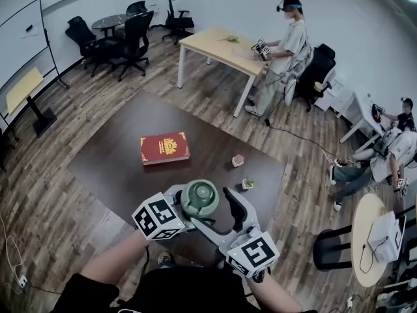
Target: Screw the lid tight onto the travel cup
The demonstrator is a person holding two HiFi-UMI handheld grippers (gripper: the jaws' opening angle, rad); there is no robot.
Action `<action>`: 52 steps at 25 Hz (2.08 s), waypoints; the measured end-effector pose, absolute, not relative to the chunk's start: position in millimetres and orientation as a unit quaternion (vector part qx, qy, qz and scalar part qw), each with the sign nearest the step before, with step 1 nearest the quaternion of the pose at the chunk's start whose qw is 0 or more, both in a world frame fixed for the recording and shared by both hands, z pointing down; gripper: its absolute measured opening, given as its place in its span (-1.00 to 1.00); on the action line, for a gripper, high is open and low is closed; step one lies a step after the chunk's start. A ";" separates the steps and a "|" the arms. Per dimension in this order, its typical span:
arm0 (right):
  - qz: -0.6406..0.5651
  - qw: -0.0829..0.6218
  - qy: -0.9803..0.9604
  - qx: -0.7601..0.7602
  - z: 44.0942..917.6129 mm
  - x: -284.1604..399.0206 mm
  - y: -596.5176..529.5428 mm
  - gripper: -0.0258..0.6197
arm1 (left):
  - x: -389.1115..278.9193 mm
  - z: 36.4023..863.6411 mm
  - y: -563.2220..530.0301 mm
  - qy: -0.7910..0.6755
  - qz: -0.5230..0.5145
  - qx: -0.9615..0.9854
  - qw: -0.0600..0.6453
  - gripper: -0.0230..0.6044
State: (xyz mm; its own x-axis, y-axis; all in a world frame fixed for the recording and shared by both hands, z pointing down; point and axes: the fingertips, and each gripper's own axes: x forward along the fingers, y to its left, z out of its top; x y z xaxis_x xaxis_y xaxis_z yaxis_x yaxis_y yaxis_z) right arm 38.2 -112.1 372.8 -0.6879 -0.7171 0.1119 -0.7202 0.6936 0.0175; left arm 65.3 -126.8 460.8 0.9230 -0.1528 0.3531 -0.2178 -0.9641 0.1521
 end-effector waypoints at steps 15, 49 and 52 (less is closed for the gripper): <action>0.036 0.021 -0.998 0.047 357.2 50.2 -104.0 0.18 | 70.5 453.2 -104.9 -0.062 0.178 0.978 0.085 0.41; 0.099 -0.016 -0.992 -0.076 360.6 44.4 -111.1 0.33 | 73.5 439.3 -102.4 -0.028 0.164 0.983 0.081 0.41; 0.107 -0.019 -0.992 -0.066 362.0 40.2 -112.9 0.28 | 70.9 441.6 -106.7 -0.036 0.162 0.983 0.084 0.41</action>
State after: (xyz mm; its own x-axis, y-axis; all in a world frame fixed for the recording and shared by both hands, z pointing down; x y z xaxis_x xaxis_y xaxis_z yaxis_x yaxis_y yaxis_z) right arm 40.2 -112.9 362.0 -0.9907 0.1261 -0.0518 0.1343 0.9684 -0.2101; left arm 70.9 -106.7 441.6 0.9450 -0.0445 0.3239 -0.0989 -0.9832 0.1536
